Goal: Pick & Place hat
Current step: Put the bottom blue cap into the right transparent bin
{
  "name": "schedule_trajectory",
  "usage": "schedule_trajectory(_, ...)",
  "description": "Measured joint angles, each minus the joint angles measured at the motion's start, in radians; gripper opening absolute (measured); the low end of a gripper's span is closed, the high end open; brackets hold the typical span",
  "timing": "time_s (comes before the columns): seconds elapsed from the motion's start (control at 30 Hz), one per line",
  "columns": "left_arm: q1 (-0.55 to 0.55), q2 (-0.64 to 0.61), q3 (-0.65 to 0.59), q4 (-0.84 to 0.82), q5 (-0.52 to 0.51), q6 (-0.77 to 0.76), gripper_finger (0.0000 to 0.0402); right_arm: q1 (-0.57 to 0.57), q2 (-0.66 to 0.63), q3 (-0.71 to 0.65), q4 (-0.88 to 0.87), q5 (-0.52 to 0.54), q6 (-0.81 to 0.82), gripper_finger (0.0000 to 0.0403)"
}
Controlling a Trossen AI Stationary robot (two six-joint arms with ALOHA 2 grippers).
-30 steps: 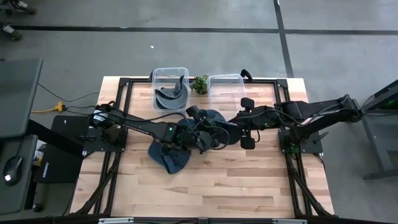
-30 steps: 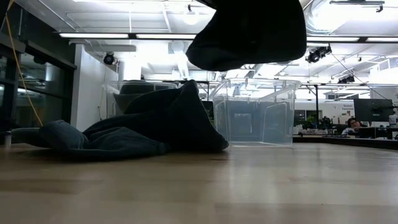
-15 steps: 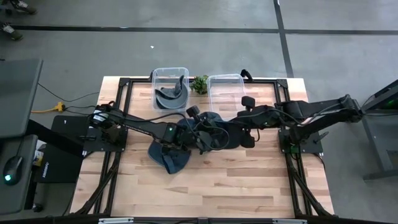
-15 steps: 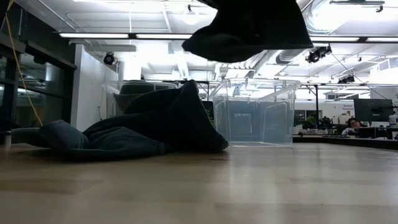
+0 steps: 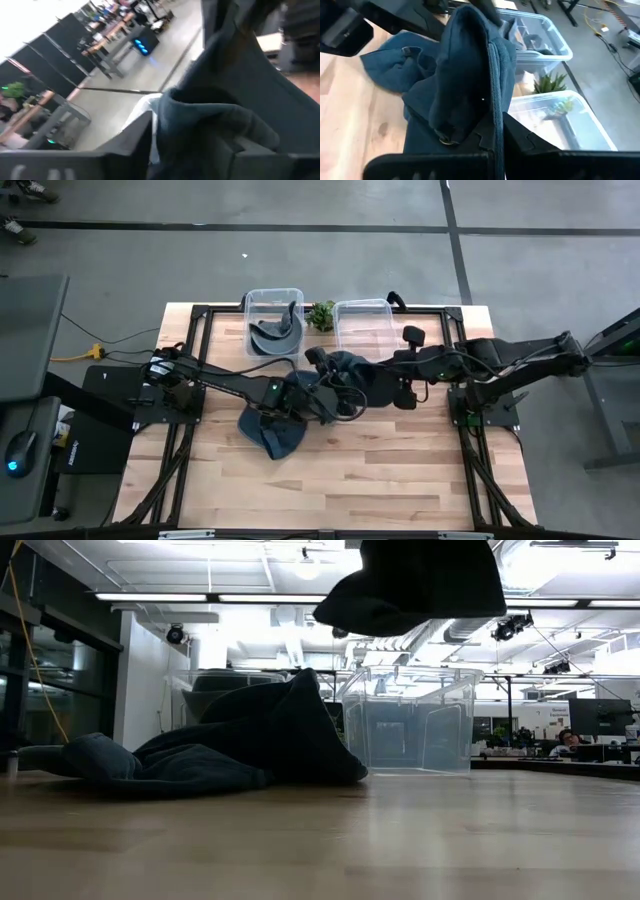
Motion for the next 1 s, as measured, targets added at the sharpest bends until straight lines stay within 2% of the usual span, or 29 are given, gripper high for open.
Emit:
schedule_trajectory(0.2, -0.003, 0.0, 0.039, 0.084, -0.112, 0.129, 0.0226, -0.01, -0.014, 0.0, -0.001, 0.044, -0.002, 0.0001)
schedule_trajectory(0.37, -0.009, 0.0, 0.099, 0.079, -0.172, 0.163, 0.0265, -0.033, -0.036, 0.0, -0.018, 0.052, -0.011, 0.0001)
schedule_trajectory(0.7, -0.007, -0.001, 0.127, 0.07, -0.142, 0.171, 0.0273, -0.041, -0.053, 0.001, -0.018, 0.047, -0.022, 0.0001)
schedule_trajectory(0.77, -0.007, 0.0, 0.127, 0.086, -0.195, 0.195, 0.0273, -0.041, -0.053, 0.001, -0.018, 0.081, -0.026, 0.0001)
schedule_trajectory(0.87, -0.007, 0.0, 0.128, 0.101, -0.332, 0.203, 0.0273, -0.041, -0.063, 0.001, -0.02, 0.116, -0.041, 0.0001)
schedule_trajectory(1.0, -0.025, -0.029, 0.127, 0.062, -0.454, 0.197, 0.0273, -0.04, -0.102, 0.001, -0.014, 0.173, -0.047, 0.0001)
